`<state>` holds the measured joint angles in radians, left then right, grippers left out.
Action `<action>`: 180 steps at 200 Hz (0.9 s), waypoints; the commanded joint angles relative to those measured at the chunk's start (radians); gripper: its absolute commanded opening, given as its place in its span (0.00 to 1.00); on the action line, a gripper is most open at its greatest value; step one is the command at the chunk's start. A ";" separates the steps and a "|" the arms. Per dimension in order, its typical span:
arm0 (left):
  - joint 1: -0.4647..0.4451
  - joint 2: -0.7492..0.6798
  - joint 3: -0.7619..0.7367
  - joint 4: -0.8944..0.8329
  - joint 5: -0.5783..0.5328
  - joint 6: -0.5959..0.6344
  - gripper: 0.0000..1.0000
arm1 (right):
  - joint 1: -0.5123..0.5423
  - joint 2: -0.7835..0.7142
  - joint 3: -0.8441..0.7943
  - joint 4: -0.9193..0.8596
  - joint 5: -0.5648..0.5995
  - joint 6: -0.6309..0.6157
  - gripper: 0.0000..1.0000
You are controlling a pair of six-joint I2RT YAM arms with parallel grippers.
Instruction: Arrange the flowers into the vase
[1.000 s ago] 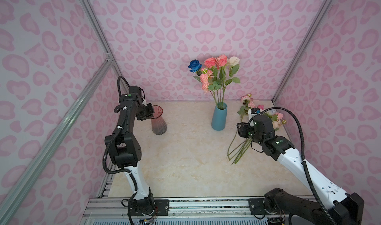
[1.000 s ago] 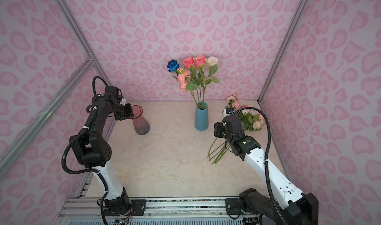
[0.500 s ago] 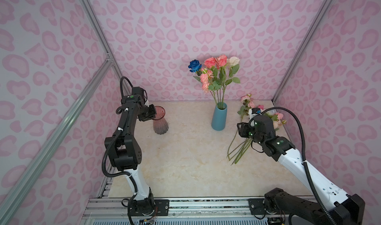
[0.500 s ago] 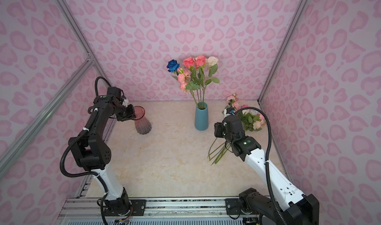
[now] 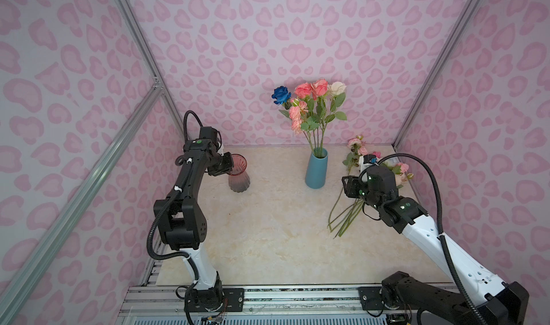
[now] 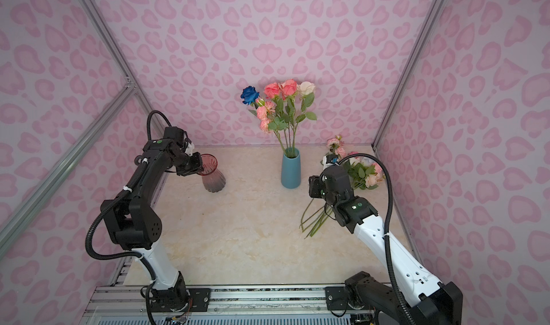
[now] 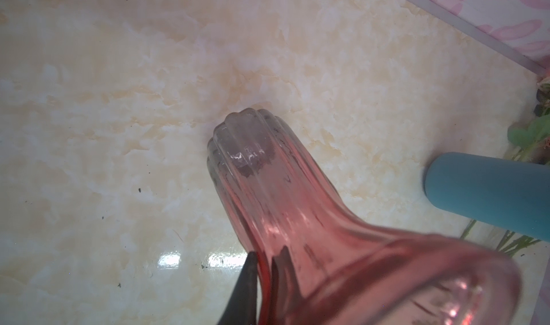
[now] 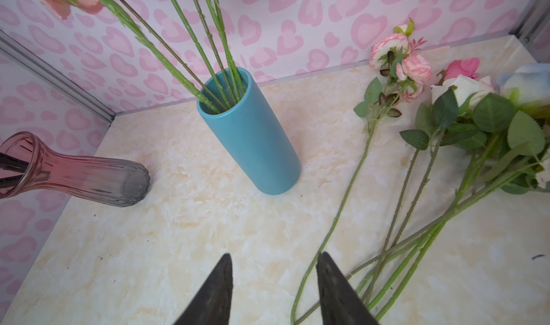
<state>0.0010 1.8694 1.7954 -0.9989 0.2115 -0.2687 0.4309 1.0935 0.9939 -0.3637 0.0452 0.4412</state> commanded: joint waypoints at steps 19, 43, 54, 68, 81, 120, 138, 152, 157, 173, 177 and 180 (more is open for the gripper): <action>-0.039 -0.028 -0.026 -0.053 0.003 0.002 0.03 | 0.002 0.010 0.003 0.019 0.012 -0.012 0.47; -0.071 -0.045 -0.042 -0.055 -0.005 0.003 0.03 | 0.000 0.013 0.000 0.024 0.012 -0.012 0.47; -0.086 -0.051 -0.047 -0.055 -0.013 0.003 0.03 | 0.001 0.014 -0.001 0.025 0.013 -0.013 0.47; -0.102 -0.058 -0.054 -0.055 -0.019 0.003 0.03 | 0.002 0.013 -0.003 0.026 0.013 -0.014 0.47; -0.112 -0.061 -0.059 -0.055 -0.029 0.003 0.04 | 0.001 0.013 -0.004 0.026 0.016 -0.013 0.47; -0.119 -0.059 -0.061 -0.055 -0.015 0.001 0.04 | 0.002 0.014 -0.006 0.024 0.017 -0.014 0.47; -0.130 -0.065 -0.061 -0.061 -0.018 0.002 0.04 | 0.002 0.013 -0.006 0.023 0.019 -0.013 0.47; -0.142 -0.073 -0.068 -0.063 -0.016 0.003 0.04 | 0.001 0.012 -0.006 0.025 0.019 -0.011 0.47; -0.146 -0.076 -0.071 -0.065 -0.014 0.003 0.04 | 0.002 0.012 -0.006 0.026 0.019 -0.011 0.47; -0.162 -0.088 -0.081 -0.069 -0.014 0.002 0.04 | 0.004 0.012 -0.003 0.026 0.016 -0.008 0.47; -0.167 -0.092 -0.086 -0.069 -0.011 0.001 0.03 | 0.005 0.012 -0.003 0.028 0.017 -0.007 0.47; -0.169 -0.094 -0.089 -0.069 -0.010 0.000 0.04 | 0.006 0.012 -0.002 0.026 0.017 -0.007 0.47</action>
<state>-0.1501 1.8019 1.7241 -1.0080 0.1646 -0.2687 0.4324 1.1042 0.9947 -0.3634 0.0555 0.4339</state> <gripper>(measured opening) 0.144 0.472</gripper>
